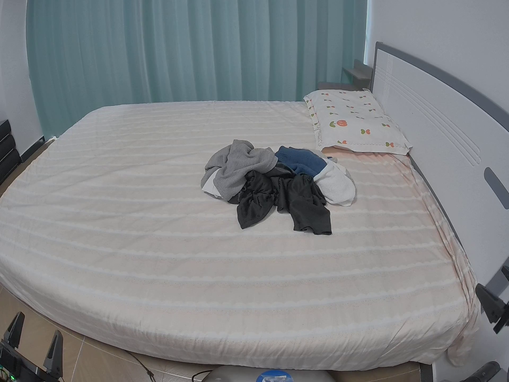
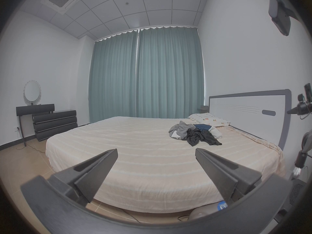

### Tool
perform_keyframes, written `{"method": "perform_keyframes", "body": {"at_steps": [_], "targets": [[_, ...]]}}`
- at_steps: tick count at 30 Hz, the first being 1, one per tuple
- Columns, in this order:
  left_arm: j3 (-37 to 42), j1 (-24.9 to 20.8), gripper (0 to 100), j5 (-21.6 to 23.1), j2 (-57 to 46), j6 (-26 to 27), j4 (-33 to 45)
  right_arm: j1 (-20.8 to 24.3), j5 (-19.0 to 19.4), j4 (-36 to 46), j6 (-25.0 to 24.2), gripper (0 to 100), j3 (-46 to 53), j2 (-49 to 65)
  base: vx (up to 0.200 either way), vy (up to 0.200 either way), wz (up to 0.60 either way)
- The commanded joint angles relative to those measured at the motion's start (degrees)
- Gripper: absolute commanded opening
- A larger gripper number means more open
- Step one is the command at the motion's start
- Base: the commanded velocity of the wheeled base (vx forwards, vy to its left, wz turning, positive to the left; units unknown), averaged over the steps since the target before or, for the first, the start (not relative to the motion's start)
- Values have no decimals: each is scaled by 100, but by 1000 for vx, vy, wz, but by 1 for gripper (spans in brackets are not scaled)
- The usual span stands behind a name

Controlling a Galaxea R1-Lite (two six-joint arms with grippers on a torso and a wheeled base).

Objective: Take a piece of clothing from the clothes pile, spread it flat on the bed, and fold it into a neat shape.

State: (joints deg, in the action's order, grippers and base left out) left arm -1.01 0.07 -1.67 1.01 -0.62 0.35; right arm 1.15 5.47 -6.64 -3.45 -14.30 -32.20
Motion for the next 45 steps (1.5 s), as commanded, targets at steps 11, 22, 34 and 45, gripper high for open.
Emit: {"method": "perform_keyframes", "body": {"at_steps": [11, 22, 34, 45], "targets": [[84, 1, 100, 0, -92, 45, 9, 1063, -574, -3132, -1615, 100, -2200, -7609, 0, 0, 0], [92, 1, 100, -18, -92, -8, 9, 1221, -1040, -3089, -2828, 100, -3685, -9147, 0, 0, 0], [84, 1, 100, -18, -92, -26, 9, 1300, -1312, -3097, -2845, 100, -5135, -10316, 0, 0, 0], [84, 1, 100, -18, -92, -26, 0, 1520, -1400, -3106, -2863, 100, -6559, -11625, 0, 0, 0]]}}
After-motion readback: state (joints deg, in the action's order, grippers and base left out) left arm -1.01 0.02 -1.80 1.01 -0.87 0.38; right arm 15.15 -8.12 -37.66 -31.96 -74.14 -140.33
